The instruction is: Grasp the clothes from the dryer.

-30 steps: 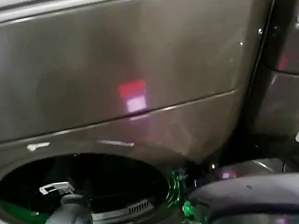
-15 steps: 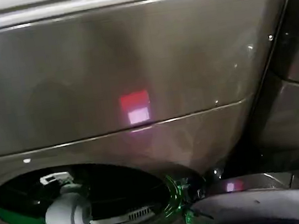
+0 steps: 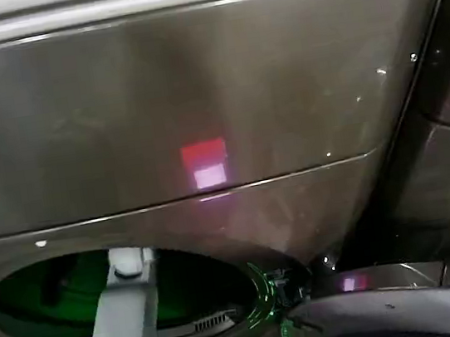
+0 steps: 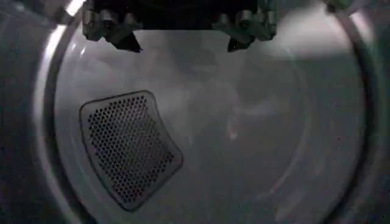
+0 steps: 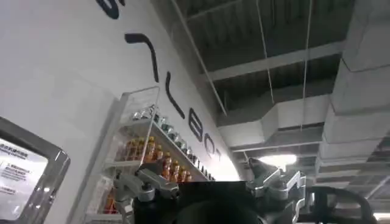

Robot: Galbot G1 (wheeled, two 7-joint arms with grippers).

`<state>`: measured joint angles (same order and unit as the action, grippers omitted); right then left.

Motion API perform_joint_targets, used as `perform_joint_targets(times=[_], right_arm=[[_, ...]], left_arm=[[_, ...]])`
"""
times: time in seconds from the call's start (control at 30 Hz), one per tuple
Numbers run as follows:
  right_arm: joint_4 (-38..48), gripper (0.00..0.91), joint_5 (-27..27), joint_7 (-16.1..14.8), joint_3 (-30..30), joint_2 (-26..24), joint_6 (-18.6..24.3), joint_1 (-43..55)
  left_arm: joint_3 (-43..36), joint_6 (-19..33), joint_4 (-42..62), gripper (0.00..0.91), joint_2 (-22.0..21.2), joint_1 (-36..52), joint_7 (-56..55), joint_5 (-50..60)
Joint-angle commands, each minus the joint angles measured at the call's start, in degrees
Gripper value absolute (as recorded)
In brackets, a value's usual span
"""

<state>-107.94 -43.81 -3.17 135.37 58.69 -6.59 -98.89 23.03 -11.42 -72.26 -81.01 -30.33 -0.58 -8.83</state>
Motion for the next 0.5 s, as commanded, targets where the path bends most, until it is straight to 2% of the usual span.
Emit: perform_joint_targets(times=[0.03, 0.1, 0.17, 0.3, 0.37, 0.5], right_arm=[[0.8, 0.907, -0.6, -0.3, 0.0, -0.4, 0.0, 0.1], [0.9, 0.907, -0.6, -0.5, -0.5, -0.3, 0.0, 0.2], [1.1, 0.907, -0.6, -0.7, -0.8, -0.3, 0.0, 0.3], [1.9, 0.907, -0.5, -1.0, -1.3, -0.5, 0.0, 0.5], [2.0, 0.907, -0.6, -1.1, -1.3, -0.4, 0.0, 0.6], [2.6, 0.907, -0.6, -1.3, -1.4, -0.4, 0.2, 0.4]], left_arm=[[-0.8, 3.3, 19.0, 0.907, -1.1, 12.6, 1.9, 1.9], [-1.2, 3.0, 21.5, 0.907, -1.1, 14.2, 4.6, 2.2], [-2.9, 3.0, 24.5, 0.907, 0.1, 16.0, 12.3, 4.9], [-9.2, 4.2, 30.6, 0.907, 3.9, 21.4, 26.5, 8.3], [-11.4, 4.4, 37.8, 0.907, 4.5, 25.1, 32.4, 9.0], [-16.5, 5.1, 41.6, 0.907, 5.9, 28.3, 43.5, 10.2]])
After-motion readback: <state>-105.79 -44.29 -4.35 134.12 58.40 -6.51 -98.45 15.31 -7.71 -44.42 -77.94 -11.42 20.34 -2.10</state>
